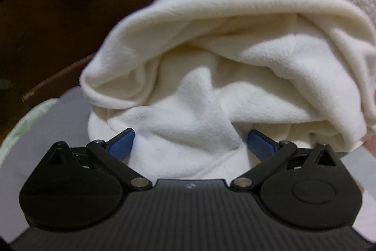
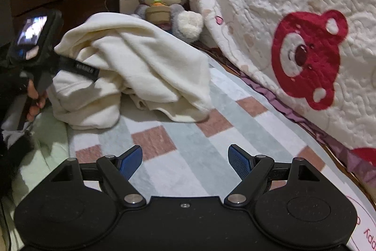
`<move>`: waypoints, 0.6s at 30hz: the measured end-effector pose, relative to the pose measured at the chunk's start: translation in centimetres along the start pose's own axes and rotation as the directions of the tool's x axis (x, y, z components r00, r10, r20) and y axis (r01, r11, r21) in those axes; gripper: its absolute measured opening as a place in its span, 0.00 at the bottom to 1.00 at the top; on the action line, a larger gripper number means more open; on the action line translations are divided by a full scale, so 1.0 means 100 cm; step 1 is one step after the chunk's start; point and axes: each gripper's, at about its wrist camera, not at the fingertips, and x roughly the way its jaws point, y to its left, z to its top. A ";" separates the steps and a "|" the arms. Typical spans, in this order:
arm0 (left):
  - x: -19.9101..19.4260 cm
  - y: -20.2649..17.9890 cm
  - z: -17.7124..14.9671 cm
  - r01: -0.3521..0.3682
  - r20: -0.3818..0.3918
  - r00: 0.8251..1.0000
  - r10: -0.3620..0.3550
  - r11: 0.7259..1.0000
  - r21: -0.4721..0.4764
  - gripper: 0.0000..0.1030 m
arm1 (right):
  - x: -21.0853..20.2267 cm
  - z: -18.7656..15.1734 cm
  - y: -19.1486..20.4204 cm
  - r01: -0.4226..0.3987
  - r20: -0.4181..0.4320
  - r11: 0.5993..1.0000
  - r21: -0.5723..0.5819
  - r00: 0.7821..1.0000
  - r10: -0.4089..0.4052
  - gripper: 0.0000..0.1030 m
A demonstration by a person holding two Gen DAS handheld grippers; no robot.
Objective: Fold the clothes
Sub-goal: 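Reach the left gripper to the cream fleece and pinch its edge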
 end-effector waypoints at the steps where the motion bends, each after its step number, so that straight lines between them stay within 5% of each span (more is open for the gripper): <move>1: 0.001 -0.001 -0.002 0.005 0.014 1.000 -0.005 1.000 0.002 1.00 | 0.000 -0.001 -0.004 0.006 -0.005 1.000 0.004 1.000 -0.006 0.81; 3: 0.002 -0.001 -0.006 0.023 0.036 0.999 -0.023 1.000 -0.009 1.00 | -0.001 -0.005 -0.010 0.015 -0.013 1.000 0.015 1.000 -0.015 0.81; 8: -0.019 0.020 -0.004 0.142 0.089 0.987 -0.131 0.981 -0.136 0.50 | 0.003 -0.012 -0.017 0.030 -0.023 0.998 0.051 0.999 -0.029 0.81; 12: -0.050 0.023 -0.006 0.218 0.169 0.966 -0.195 0.966 -0.135 0.33 | 0.000 -0.016 -0.013 0.029 -0.019 0.999 0.041 0.999 -0.028 0.81; 13: -0.059 0.020 -0.007 0.239 0.193 0.957 -0.215 0.964 -0.115 0.17 | -0.001 -0.016 -0.012 0.027 -0.016 0.999 0.036 1.000 -0.026 0.81; 14: -0.069 0.018 -0.007 0.265 0.218 0.946 -0.240 0.960 -0.090 0.13 | -0.002 -0.017 -0.012 0.026 -0.013 0.999 0.032 1.000 -0.025 0.81; 18: -0.105 -0.003 -0.011 0.374 0.286 0.883 -0.372 0.926 0.048 0.12 | -0.008 -0.017 -0.012 0.026 -0.003 0.999 0.030 1.000 -0.026 0.81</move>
